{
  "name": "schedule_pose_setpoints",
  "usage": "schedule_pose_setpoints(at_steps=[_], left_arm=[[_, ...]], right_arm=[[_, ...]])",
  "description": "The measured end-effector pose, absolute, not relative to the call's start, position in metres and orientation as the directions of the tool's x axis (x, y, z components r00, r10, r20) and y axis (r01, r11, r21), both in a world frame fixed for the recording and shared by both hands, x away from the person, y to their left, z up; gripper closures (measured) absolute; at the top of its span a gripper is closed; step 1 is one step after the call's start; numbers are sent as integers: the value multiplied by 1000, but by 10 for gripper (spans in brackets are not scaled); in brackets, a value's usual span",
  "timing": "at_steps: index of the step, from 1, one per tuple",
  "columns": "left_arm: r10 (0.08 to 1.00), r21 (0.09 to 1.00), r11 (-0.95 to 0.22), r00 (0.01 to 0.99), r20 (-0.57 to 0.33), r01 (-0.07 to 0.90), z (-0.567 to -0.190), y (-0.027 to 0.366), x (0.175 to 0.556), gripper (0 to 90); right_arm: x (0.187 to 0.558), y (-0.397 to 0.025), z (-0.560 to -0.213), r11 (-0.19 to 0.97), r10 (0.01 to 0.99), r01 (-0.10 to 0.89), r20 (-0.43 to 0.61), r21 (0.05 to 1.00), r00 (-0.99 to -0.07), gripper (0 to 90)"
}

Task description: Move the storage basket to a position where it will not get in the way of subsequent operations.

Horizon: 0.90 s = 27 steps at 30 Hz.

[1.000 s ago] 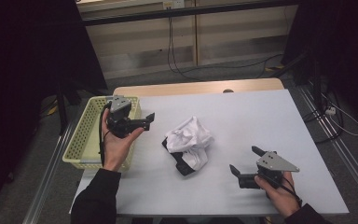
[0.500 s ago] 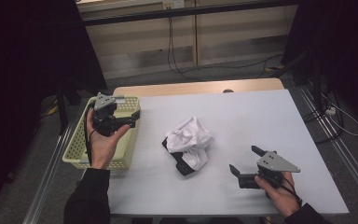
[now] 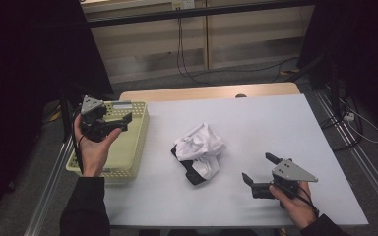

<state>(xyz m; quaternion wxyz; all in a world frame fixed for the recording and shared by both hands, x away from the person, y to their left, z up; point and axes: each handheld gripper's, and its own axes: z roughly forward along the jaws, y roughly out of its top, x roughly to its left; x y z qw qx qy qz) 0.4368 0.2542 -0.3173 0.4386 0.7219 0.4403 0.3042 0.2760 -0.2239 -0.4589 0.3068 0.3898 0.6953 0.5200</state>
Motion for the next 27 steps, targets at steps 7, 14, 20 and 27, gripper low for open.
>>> schedule_pose_setpoints(at_steps=[7, 14, 20, 27], left_arm=[[915, 900, -216, 400, 52, 378, -310, 270, 432, 90], [941, 895, -161, 339, 11, 416, -313, 306, 433, 98], [958, 866, -152, 287, 10, 477, -323, 329, 438, 128], [969, 846, -168, 242, 48, 505, -328, 351, 437, 146]], right_arm=[[275, -224, -457, 154, 858, 206, -28, 966, -512, 2], [276, -222, -458, 165, 848, 203, -33, 965, -529, 3], [276, -221, -458, 171, 847, 206, -36, 964, -531, 4], [276, -221, -458, 171, 845, 209, -34, 963, -534, 4]])
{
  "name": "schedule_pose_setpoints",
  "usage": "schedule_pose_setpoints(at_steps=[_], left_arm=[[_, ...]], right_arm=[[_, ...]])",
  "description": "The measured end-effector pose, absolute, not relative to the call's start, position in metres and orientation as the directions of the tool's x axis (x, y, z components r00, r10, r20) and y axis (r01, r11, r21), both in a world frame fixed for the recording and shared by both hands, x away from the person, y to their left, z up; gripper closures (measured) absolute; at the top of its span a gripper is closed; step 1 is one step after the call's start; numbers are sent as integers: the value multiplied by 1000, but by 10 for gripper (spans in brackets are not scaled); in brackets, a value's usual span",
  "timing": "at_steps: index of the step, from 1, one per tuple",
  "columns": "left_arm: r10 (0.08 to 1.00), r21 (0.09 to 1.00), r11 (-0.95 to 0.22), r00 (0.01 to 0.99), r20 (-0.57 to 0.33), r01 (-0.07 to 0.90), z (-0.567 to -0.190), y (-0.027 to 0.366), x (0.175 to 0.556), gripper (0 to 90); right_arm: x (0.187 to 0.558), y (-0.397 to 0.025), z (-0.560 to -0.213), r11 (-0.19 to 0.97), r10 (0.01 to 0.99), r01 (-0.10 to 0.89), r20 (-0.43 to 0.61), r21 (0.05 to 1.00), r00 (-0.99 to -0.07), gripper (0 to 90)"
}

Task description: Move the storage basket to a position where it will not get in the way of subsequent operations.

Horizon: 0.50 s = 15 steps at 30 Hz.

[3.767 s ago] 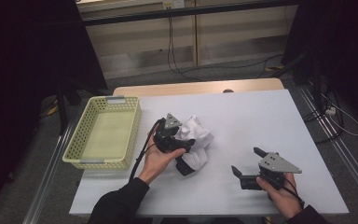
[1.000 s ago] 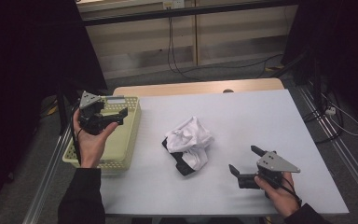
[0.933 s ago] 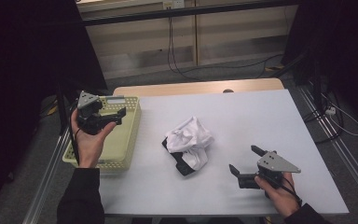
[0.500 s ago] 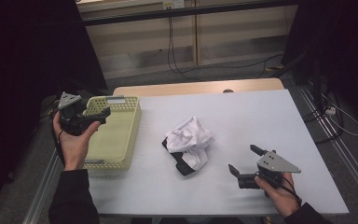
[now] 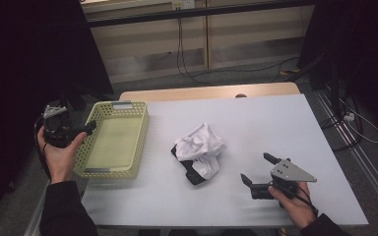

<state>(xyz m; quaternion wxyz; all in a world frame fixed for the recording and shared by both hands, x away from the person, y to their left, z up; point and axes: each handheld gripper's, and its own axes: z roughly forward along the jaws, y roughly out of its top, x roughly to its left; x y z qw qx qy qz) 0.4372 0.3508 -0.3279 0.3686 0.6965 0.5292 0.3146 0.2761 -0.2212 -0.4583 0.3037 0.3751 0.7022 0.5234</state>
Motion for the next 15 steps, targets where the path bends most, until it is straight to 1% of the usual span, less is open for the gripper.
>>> schedule_pose_setpoints(at_steps=[2, 7, 13, 15], left_arm=[[970, 843, -160, 239, 38, 513, -331, 358, 437, 163], [979, 833, -135, 204, 28, 536, -344, 374, 438, 252], [982, 791, -154, 179, 56, 593, -356, 386, 441, 280], [984, 778, -146, 173, 49, 610, -363, 389, 443, 290]], right_arm=[[276, -221, -458, 171, 844, 209, -34, 963, -535, 4], [276, -221, -459, 177, 843, 213, -37, 961, -536, 5], [277, -220, -459, 179, 843, 219, -35, 959, -538, 5], [276, -220, -459, 180, 842, 219, -35, 959, -538, 5]])
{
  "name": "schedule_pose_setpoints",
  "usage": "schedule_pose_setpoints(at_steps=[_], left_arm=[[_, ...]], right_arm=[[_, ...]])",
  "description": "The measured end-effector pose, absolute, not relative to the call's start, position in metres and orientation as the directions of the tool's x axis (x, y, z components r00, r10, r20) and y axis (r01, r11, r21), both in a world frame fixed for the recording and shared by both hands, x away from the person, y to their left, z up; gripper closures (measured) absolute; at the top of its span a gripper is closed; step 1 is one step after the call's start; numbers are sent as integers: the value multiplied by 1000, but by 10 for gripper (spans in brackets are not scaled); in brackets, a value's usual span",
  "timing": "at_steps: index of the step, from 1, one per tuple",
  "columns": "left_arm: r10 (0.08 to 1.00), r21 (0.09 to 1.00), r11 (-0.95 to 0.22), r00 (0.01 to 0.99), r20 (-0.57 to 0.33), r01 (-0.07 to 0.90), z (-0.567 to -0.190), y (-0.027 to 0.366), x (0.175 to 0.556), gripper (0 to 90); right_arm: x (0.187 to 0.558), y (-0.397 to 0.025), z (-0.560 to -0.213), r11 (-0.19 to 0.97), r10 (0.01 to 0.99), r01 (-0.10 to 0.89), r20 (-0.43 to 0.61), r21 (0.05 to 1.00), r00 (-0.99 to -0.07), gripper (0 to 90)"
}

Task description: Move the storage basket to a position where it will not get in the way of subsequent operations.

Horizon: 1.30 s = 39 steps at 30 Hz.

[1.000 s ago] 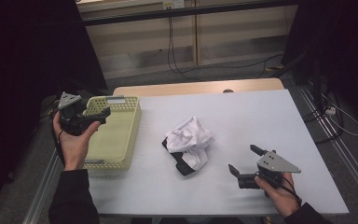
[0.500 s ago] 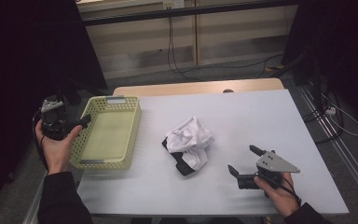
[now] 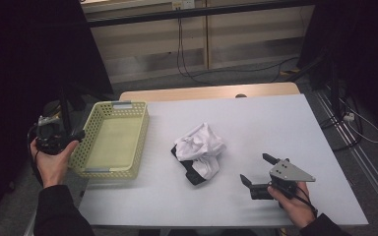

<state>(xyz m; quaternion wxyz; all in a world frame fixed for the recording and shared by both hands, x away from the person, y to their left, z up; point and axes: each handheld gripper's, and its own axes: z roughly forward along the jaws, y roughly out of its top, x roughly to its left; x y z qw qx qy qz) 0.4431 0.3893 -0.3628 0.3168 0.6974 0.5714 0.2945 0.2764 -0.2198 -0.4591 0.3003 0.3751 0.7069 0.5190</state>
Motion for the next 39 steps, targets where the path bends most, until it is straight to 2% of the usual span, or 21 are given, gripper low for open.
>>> schedule_pose_setpoints(at_steps=[10, 18, 26, 39], left_arm=[[981, 727, -140, 192, 12, 673, -391, 401, 451, 518], [981, 705, -135, 191, -1, 696, -403, 406, 452, 654], [968, 701, -168, 249, -14, 693, -405, 405, 452, 816], [969, 693, -163, 245, -21, 702, -403, 407, 448, 830]], right_arm=[[277, -220, -460, 183, 839, 219, -36, 958, -543, 5], [277, -219, -460, 186, 839, 226, -35, 956, -544, 5], [277, -219, -461, 187, 840, 232, -33, 955, -542, 5], [277, -219, -461, 186, 841, 234, -32, 954, -540, 5]])
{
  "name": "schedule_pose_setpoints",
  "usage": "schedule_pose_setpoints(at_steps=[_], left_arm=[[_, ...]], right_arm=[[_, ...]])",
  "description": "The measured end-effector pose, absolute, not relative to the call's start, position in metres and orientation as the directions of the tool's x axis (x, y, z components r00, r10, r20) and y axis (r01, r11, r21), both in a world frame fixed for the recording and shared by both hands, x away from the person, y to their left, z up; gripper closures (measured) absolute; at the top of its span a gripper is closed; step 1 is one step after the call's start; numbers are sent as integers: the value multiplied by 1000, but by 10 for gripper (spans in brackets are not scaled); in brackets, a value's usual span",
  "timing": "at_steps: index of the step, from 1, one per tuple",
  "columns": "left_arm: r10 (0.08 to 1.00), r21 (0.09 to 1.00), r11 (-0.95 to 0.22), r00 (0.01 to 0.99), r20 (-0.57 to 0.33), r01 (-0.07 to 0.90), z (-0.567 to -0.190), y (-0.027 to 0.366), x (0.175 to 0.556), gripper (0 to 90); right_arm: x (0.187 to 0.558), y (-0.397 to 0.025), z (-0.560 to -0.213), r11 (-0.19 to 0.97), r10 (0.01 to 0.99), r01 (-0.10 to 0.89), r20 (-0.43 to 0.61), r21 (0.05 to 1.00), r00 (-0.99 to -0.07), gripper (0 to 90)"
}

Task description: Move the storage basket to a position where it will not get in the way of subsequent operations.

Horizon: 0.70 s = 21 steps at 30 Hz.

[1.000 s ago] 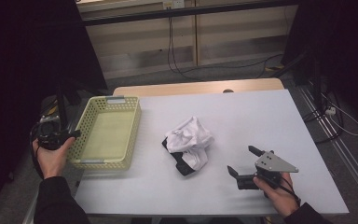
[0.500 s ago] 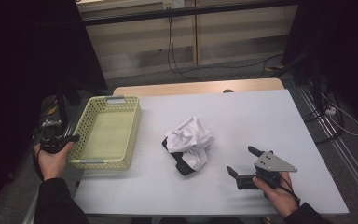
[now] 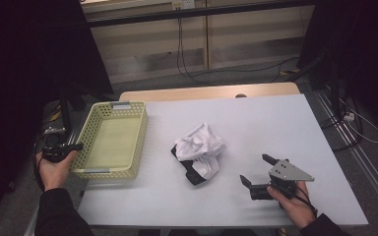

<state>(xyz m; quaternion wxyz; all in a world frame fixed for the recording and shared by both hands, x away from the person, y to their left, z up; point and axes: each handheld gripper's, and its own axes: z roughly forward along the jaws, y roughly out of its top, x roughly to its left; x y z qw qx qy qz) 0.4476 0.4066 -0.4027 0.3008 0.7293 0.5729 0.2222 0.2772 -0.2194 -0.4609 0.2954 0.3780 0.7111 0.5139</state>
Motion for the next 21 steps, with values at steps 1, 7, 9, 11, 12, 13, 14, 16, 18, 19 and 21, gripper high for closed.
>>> schedule_pose_setpoints(at_steps=[1, 7, 9, 11, 12, 13, 14, 16, 18, 19, 21], left_arm=[[968, 689, -170, 249, -16, 705, -402, 407, 447, 830], [970, 688, -170, 244, -11, 705, -402, 407, 444, 829], [969, 689, -176, 245, -3, 703, -402, 407, 441, 828], [968, 683, -177, 249, -7, 708, -401, 408, 439, 827], [967, 681, -183, 255, -5, 709, -402, 408, 438, 827], [967, 686, -178, 254, -10, 705, -402, 409, 437, 827], [967, 685, -176, 256, -16, 707, -402, 410, 436, 826], [966, 683, -181, 259, -12, 707, -402, 409, 435, 826], [966, 684, -184, 259, -8, 706, -401, 410, 435, 825], [966, 683, -182, 259, -10, 707, -401, 409, 434, 825], [965, 678, -181, 262, -17, 712, -401, 411, 433, 824]], right_arm=[[277, -219, -461, 186, 841, 234, -32, 954, -540, 5], [277, -220, -461, 186, 842, 234, -32, 954, -538, 5], [277, -220, -461, 186, 842, 233, -33, 954, -539, 5], [277, -220, -461, 185, 843, 234, -32, 954, -538, 5], [277, -220, -461, 187, 842, 233, -33, 954, -538, 5], [277, -220, -461, 187, 842, 233, -34, 954, -539, 5], [277, -220, -461, 188, 841, 232, -35, 954, -540, 5], [277, -220, -461, 189, 841, 232, -35, 954, -540, 5], [277, -220, -461, 189, 841, 232, -35, 954, -540, 5], [277, -220, -461, 188, 841, 232, -34, 954, -540, 5], [277, -220, -461, 187, 842, 233, -33, 954, -539, 5]])
